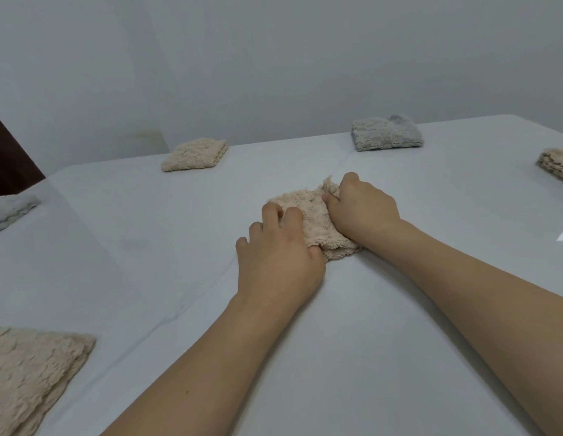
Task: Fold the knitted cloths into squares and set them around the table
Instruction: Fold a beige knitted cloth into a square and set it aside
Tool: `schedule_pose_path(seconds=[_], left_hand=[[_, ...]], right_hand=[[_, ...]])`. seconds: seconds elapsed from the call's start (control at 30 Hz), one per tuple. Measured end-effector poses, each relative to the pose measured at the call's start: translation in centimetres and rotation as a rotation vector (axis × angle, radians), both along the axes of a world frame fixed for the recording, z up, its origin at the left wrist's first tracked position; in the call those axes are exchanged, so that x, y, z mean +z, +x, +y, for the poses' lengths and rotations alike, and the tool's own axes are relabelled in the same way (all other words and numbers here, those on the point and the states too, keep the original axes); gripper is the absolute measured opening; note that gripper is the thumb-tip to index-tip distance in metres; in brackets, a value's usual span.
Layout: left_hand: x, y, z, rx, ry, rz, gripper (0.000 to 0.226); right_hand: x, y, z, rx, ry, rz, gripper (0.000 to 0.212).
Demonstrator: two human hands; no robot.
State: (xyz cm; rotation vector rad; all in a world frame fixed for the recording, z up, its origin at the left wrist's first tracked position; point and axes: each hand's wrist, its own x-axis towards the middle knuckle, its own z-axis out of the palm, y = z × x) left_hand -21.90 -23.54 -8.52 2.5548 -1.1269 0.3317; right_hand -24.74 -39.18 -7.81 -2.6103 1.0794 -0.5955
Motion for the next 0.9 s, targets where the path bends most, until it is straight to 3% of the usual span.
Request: schedule_pose_path(seconds=[0.37, 0.53, 0.6, 0.67, 0.73, 0.9], left_hand=[[1.1, 1.1, 0.8, -0.065, 0.135, 0.165, 0.054], [2.1, 1.8, 1.9, -0.098, 0.194, 0.549, 0.079], [2.2, 2.0, 1.7, -0.078, 0.06, 0.651, 0.07], [1.8, 2.0, 1.1, -0.021, -0.051, 0.573, 0.049], [1.4, 1.9, 0.7, 0.006, -0.019, 0.425, 0.035], [1.7, 3.0, 1.0, -0.041, 0.076, 0.523, 0.051]], right_hand=[[0.2, 0.1, -0.3, 0.011, -0.002, 0.025, 0.037], [0.0, 0.0, -0.3, 0.041, -0.038, 0.031, 0.038], [0.0, -0.1, -0.3, 0.05, -0.047, 0.024, 0.037], [-0.1, -0.1, -0.3, 0.057, -0.061, 0.015, 0.037], [-0.1, -0.1, -0.2, 0.065, -0.069, 0.009, 0.036], [-0.2, -0.2, -0.3, 0.074, -0.062, 0.01, 0.03]])
